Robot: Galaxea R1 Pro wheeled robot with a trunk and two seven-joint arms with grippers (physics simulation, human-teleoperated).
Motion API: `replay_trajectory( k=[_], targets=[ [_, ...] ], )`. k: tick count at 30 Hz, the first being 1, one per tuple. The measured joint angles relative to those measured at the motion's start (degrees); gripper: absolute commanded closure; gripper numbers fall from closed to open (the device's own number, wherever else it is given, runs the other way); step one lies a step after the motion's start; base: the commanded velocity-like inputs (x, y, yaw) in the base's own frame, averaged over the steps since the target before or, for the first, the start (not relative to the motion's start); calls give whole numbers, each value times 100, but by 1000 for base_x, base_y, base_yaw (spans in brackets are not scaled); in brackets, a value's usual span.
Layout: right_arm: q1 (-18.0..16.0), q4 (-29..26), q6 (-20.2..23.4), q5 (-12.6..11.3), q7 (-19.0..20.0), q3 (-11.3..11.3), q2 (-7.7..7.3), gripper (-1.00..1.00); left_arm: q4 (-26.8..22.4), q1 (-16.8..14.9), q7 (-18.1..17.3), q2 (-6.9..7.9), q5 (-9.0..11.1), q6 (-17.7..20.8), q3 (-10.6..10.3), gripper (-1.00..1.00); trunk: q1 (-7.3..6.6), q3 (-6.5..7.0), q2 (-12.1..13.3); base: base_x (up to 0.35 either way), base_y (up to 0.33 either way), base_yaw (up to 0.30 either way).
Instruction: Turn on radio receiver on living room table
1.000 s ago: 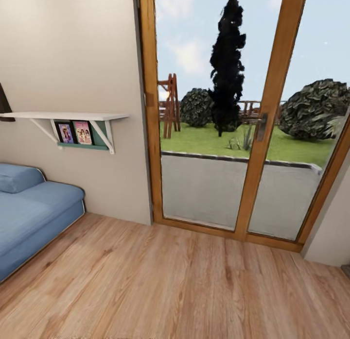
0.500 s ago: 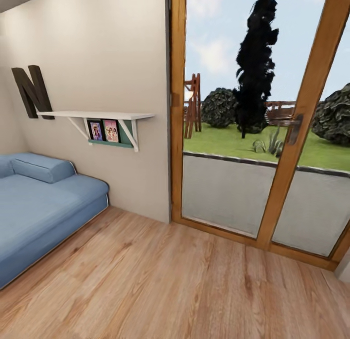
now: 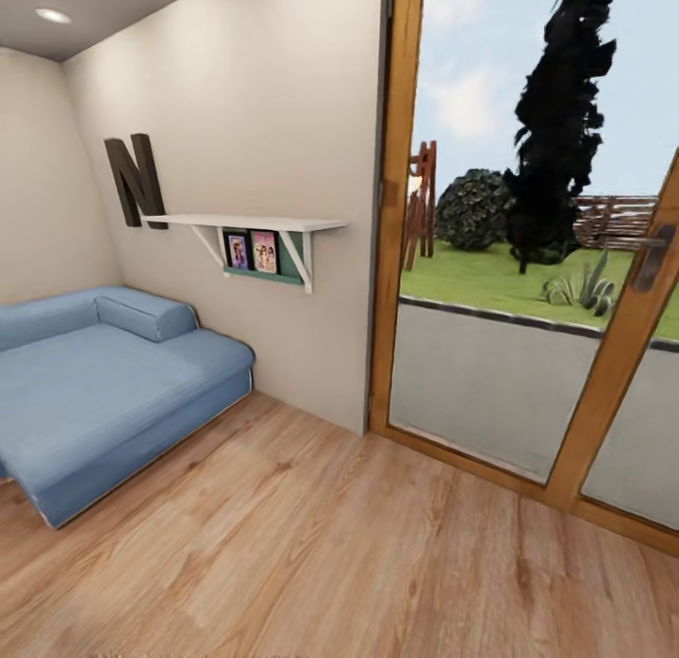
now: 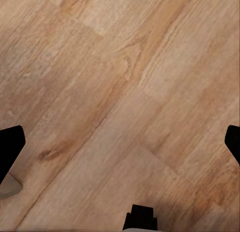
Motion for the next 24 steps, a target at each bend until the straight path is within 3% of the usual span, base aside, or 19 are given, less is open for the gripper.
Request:
replay_trajectory(
  k=[5,24],
  targets=[
    [0,0,0,0,0,0,0,-100,0,-3,0,0,-2,0,0,-100,0,0,0,184,0,295],
    [1,0,-2,0,0,0,0,-100,0,-2,0,0,-1,-1,0,-100,0,0,0,322,0,295]
  ],
)
